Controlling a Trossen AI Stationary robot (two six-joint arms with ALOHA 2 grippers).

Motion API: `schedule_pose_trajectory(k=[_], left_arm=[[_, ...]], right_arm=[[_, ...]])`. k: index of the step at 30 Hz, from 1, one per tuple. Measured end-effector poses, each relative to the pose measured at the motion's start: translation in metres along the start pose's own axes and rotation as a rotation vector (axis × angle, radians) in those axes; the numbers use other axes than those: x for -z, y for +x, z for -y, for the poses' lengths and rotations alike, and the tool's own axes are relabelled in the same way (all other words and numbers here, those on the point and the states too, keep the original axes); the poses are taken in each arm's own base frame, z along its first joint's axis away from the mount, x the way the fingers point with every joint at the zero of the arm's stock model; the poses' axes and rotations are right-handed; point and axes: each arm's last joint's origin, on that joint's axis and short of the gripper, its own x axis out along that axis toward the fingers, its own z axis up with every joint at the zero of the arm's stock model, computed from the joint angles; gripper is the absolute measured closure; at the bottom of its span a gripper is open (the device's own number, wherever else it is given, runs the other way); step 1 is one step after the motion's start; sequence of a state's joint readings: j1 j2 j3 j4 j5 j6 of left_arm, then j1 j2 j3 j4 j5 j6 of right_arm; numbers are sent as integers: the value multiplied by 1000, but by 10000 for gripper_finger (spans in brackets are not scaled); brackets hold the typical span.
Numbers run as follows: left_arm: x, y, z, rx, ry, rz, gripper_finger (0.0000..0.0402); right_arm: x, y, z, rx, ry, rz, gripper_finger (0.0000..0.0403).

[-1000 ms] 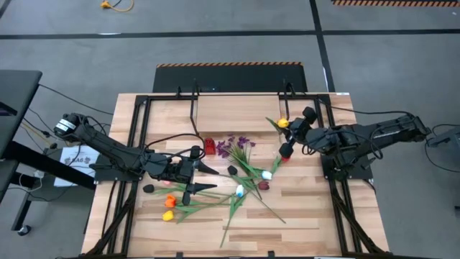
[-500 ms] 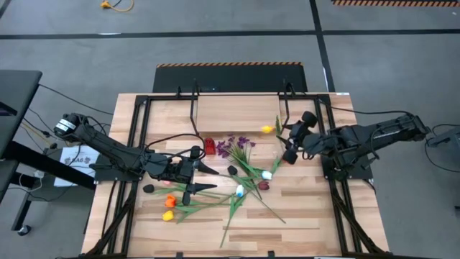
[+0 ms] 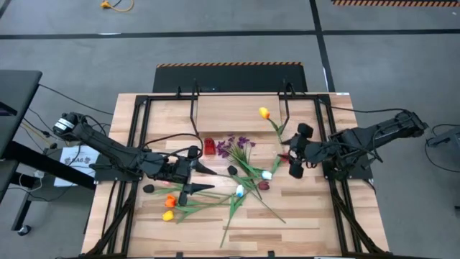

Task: Pick and place flowers into a vace then onto a shelf
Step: Put the right black flower into the transparent vase

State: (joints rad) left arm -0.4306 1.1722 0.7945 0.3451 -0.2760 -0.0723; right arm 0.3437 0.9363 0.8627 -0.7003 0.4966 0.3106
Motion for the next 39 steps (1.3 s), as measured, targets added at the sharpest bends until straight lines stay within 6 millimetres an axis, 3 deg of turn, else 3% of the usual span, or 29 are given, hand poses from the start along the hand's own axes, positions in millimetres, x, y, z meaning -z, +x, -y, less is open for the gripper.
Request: schedule_pose_trajectory(k=[6,12,26,39], left_arm=[[-14,-18,14,76,-15,58,219],[-22,-36,32,168,13,96,219],[-21,-53,48,258,77,59,219],[-8,-52,44,151,170,-64,219]], right_arm=[[7,-6,-18,-157,82,-58,215],[18,-1,-50,-220,122,-134,235],[62,52,-146,-64,208,-83,283],[99,95,-183,23,311,-11,289]])
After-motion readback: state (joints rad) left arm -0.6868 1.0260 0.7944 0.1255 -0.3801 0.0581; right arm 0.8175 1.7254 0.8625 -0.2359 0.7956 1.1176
